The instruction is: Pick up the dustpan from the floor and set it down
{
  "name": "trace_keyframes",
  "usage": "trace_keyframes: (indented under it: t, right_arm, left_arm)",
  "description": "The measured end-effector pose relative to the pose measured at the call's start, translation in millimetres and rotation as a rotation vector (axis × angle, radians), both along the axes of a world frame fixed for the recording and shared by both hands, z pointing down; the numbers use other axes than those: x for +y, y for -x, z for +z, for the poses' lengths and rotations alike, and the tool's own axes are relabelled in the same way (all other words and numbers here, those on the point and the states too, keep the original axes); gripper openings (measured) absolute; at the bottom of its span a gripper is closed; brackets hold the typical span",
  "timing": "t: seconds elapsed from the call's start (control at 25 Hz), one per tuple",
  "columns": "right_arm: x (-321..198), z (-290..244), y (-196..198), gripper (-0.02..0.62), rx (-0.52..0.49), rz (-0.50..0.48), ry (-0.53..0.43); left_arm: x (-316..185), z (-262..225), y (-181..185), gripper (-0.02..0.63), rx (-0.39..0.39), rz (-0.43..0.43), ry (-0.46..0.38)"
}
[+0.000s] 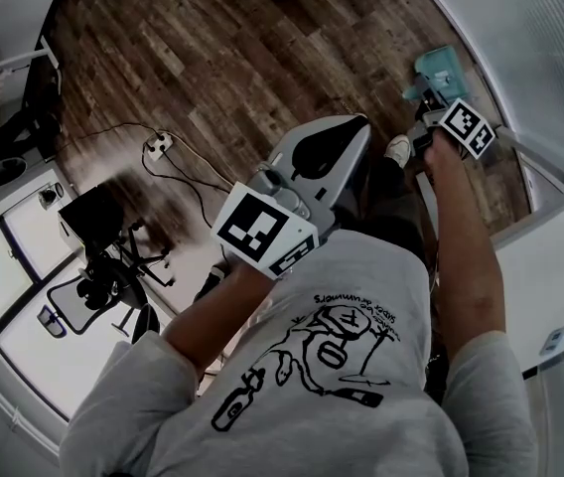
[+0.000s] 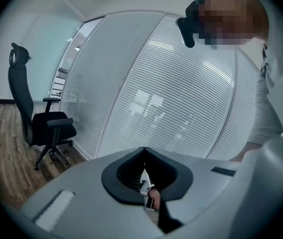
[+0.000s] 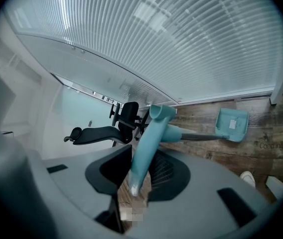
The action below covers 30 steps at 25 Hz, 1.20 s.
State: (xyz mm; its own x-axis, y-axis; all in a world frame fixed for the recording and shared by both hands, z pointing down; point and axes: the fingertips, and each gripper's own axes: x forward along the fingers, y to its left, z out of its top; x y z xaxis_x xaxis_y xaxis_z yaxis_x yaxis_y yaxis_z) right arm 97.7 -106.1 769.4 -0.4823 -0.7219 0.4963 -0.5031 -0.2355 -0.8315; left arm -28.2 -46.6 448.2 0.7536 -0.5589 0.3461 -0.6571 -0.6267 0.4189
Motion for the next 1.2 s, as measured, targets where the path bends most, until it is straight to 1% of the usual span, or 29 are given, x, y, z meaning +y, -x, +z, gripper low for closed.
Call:
trace_keyframes:
  t: [0.52,0.72,0.96,1.2]
  right_arm:
    - [-1,-19,-14,0.087,0.008,-0.010,-0.026]
    - [-1,-29,-11,0.090,0.024,-0.048,-0.048]
    - [0,-41,-12,0.092,0.041,-0.070,-0.070]
    - [12,-57,-8,0.092,0.063,-0.110,-0.089]
  left_arm:
    - [-2,-16,-7,0.002,0.011,0.009,-0.025]
    - [-4,-21,-8,0.002,0.016,0.011,-0.038]
    - [-6,-29,-10,0.002,0.023,0.013,-0.054]
    - [-9,-38,-12,0.002,0.035,0.010,-0.071]
